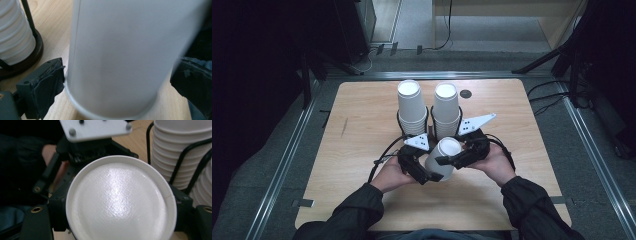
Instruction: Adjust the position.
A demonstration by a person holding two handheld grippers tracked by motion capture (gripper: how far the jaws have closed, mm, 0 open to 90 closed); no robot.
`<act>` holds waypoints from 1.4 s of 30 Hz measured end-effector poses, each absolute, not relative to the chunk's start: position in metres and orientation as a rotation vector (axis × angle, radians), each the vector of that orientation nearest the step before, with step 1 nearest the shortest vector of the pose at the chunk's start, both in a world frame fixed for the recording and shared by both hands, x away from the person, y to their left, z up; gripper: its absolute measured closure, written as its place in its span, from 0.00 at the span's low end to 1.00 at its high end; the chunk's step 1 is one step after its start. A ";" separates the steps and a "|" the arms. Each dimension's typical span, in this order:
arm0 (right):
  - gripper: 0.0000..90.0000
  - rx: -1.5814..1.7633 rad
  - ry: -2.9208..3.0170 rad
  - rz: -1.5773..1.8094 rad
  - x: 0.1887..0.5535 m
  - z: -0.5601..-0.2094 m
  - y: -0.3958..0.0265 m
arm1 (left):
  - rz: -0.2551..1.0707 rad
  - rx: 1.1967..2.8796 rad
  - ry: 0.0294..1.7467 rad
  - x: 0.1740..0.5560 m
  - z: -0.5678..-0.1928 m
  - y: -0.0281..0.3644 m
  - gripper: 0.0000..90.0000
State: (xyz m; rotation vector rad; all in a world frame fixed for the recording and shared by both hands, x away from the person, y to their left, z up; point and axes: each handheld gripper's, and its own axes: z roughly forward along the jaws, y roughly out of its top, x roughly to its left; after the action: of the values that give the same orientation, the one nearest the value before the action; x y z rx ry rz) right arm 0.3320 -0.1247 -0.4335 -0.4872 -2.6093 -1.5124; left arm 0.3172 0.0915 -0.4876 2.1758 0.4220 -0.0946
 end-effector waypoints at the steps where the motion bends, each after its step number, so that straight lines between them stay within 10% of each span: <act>1: 0.27 -0.491 -2.601 -1.519 0.332 -0.432 -0.124 | -0.083 2.181 0.421 0.317 -0.488 0.091 0.00; 14: 0.26 -0.448 -2.592 -1.545 0.330 -0.427 -0.124 | -0.055 2.173 0.387 0.314 -0.480 0.096 0.18; 42: 0.17 -0.428 -2.721 -1.387 0.333 -0.448 -0.156 | 0.079 2.537 0.409 0.324 -0.463 0.112 0.19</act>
State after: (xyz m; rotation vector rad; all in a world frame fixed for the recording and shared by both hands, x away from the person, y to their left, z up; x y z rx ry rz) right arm 0.3328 -0.1562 -0.4485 -0.4278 -2.7208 -1.3871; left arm 0.3240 0.1116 -0.4629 2.5371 0.4086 0.0790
